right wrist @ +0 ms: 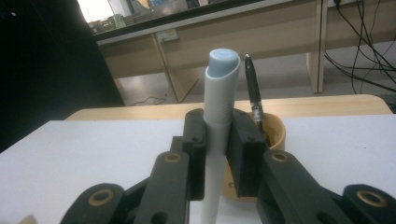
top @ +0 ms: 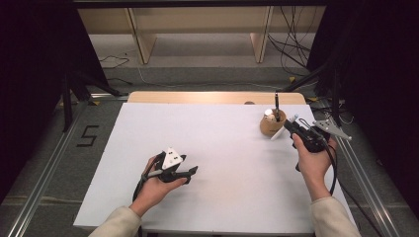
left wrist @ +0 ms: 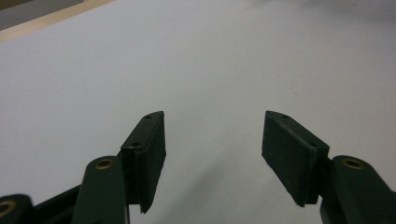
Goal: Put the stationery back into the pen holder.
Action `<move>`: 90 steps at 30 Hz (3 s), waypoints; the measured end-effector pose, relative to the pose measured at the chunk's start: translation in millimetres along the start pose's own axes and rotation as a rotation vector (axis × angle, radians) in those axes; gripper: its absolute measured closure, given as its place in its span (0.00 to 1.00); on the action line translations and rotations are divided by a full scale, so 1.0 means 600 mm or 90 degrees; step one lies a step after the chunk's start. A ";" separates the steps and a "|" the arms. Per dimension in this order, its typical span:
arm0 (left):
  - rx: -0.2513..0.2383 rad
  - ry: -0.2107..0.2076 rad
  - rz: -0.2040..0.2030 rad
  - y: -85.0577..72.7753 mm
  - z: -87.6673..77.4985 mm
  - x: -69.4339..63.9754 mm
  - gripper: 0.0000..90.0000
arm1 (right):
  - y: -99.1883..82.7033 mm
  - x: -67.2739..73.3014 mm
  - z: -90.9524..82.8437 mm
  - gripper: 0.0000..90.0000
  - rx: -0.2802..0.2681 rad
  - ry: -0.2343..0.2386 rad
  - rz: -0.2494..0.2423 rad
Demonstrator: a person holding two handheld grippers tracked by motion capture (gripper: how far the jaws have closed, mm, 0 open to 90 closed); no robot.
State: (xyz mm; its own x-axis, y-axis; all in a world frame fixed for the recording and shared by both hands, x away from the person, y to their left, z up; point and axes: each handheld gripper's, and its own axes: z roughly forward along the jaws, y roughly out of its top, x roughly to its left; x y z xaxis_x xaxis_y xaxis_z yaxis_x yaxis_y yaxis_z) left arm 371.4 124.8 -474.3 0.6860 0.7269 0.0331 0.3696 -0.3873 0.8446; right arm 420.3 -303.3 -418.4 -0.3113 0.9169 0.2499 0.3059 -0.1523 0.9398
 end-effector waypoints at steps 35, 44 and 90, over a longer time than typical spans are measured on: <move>-0.001 -0.002 0.001 0.001 0.001 0.000 0.44 | 0.058 -0.017 0.026 0.87 -0.036 -0.043 -0.018; -0.001 -0.003 -0.001 0.001 0.002 -0.001 0.44 | 0.062 -0.023 0.028 0.87 -0.043 -0.051 -0.016; 0.001 -0.003 -0.002 0.000 0.003 0.000 0.43 | -0.001 -0.030 0.090 0.59 0.059 -0.105 -0.057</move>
State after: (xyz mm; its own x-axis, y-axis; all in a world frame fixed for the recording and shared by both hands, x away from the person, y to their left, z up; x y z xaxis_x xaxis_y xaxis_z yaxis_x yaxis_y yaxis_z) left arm 372.4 123.8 -475.5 0.6880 0.7252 0.0281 0.3722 -0.3859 0.8441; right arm 474.5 -300.0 -436.4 -0.1911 0.9745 0.1173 0.3677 -0.0397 0.9291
